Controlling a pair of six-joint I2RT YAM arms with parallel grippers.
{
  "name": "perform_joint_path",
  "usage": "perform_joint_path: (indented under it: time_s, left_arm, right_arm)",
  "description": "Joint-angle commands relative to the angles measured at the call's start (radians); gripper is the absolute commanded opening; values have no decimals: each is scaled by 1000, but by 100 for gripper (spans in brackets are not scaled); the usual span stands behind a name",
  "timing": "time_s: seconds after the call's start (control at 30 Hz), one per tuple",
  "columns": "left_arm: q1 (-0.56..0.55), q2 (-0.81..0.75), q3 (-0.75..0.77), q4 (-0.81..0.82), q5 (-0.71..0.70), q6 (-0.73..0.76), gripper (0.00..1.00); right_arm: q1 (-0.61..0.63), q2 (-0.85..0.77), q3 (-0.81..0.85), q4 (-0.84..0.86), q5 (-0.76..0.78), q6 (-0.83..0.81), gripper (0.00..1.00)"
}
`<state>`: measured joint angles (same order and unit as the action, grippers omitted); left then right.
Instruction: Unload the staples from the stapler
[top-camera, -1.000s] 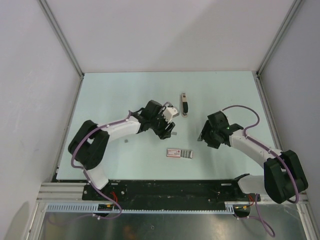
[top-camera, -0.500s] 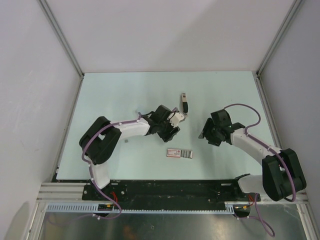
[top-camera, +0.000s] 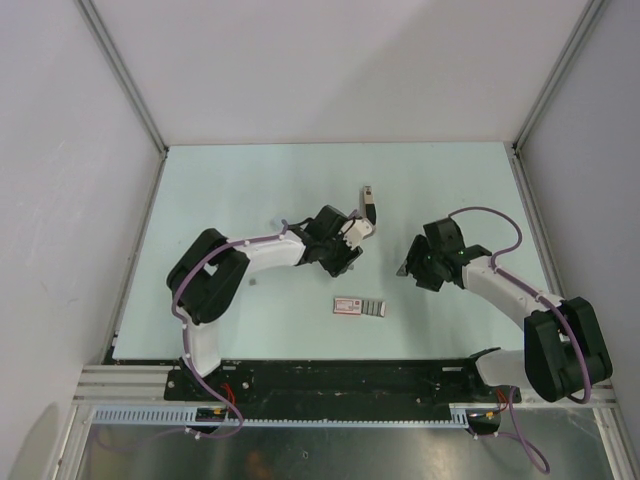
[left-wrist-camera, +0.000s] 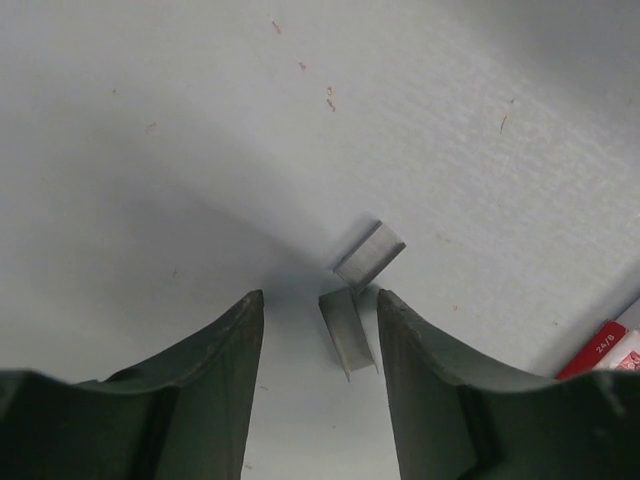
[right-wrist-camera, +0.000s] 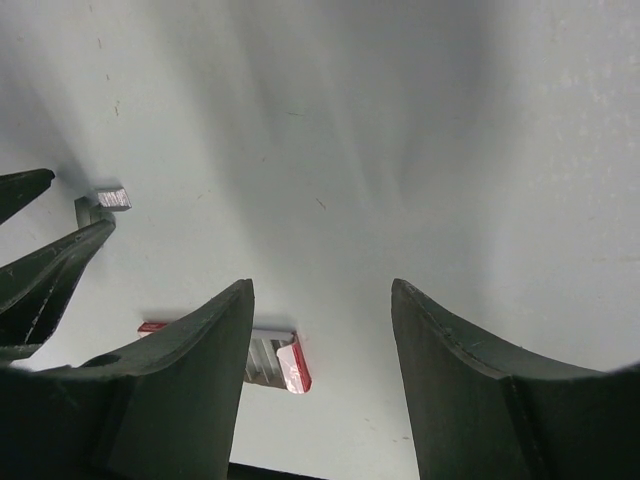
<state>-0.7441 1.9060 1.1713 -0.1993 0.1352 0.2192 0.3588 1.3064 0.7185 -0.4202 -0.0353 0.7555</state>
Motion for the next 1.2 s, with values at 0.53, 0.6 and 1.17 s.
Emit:
perform_joint_path:
  time_s: [0.53, 0.6, 1.17]
  left_arm:
    - [-4, 7, 12, -77, 3, 8, 33]
    - [-3, 8, 14, -79, 2, 9, 29]
    - [38, -174, 92, -147, 71, -20, 11]
  right_arm:
    - [-45, -28, 15, -3, -10, -30, 63]
    - [-44, -30, 16, -3, -11, -29, 62]
    - [-25, -86, 16, 111, -64, -58, 63]
